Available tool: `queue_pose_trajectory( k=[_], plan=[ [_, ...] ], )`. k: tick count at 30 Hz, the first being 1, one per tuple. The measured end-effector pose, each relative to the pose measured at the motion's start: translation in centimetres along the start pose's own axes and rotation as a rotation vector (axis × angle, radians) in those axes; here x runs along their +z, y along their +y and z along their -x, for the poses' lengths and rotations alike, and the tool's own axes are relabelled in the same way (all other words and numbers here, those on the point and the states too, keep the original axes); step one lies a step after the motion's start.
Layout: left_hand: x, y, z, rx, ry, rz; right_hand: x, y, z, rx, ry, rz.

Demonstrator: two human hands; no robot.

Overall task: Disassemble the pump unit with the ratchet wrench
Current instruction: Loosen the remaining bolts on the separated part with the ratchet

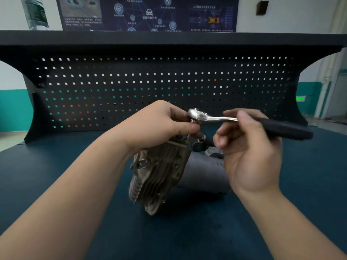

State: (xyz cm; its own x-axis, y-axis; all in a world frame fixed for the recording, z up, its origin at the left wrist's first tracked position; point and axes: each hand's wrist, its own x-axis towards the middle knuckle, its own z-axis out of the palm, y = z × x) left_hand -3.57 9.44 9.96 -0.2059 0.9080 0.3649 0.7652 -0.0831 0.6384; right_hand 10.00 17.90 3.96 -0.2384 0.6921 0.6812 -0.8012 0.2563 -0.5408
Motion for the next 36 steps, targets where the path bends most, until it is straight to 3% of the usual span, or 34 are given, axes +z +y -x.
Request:
queue_pose_trajectory(
  k=[3, 6, 9, 12, 14, 16, 21, 24, 26, 30, 32, 34, 36],
  plan=[
    [0.2, 0.1, -0.1, -0.024, 0.05, -0.016, -0.3, 0.2, -1.1, 0.513, 0.264, -0.554],
    [0.7, 0.2, -0.2, -0.059, 0.123, -0.06, -0.5, 1.1, -1.3, 0.642, 0.392, -0.644],
    [0.9, 0.2, -0.3, -0.087, 0.171, -0.074, -0.3, 1.6, -0.8, 0.39, 0.274, -0.348],
    [0.8, 0.2, -0.3, -0.076, 0.181, -0.081, -0.3, 0.7, -0.2, -0.272, -0.008, 0.342],
    [0.7, 0.2, -0.3, -0.054, 0.16, -0.073, -0.6, 0.6, 0.0, -0.522, -0.176, 0.61],
    [0.5, 0.1, -0.2, -0.04, 0.115, -0.072, -0.7, 0.4, -0.2, -0.438, -0.114, 0.526],
    [0.3, -0.1, -0.2, -0.046, 0.084, -0.093, -0.3, 0.1, -1.3, 0.367, 0.214, -0.23],
    [0.7, 0.0, -0.3, -0.059, 0.122, -0.08, -0.4, 0.4, -1.4, 0.528, 0.312, -0.449],
    [0.8, -0.1, -0.4, -0.065, 0.143, -0.082, -0.3, 0.8, -0.9, 0.417, 0.258, -0.335],
    [0.6, -0.4, -0.5, -0.03, 0.146, -0.052, 0.0, 0.5, 0.7, -0.312, -0.089, 0.409],
    [0.5, -0.3, -0.4, 0.005, 0.106, -0.034, -0.3, 0.7, 0.8, -0.519, -0.21, 0.638],
    [0.3, -0.3, -0.3, 0.015, 0.05, -0.032, -0.5, 0.5, 0.4, -0.45, -0.163, 0.592],
    [0.2, -0.2, -0.2, 0.011, 0.012, -0.048, -0.5, 0.2, -0.2, -0.117, -0.016, 0.237]
  ],
)
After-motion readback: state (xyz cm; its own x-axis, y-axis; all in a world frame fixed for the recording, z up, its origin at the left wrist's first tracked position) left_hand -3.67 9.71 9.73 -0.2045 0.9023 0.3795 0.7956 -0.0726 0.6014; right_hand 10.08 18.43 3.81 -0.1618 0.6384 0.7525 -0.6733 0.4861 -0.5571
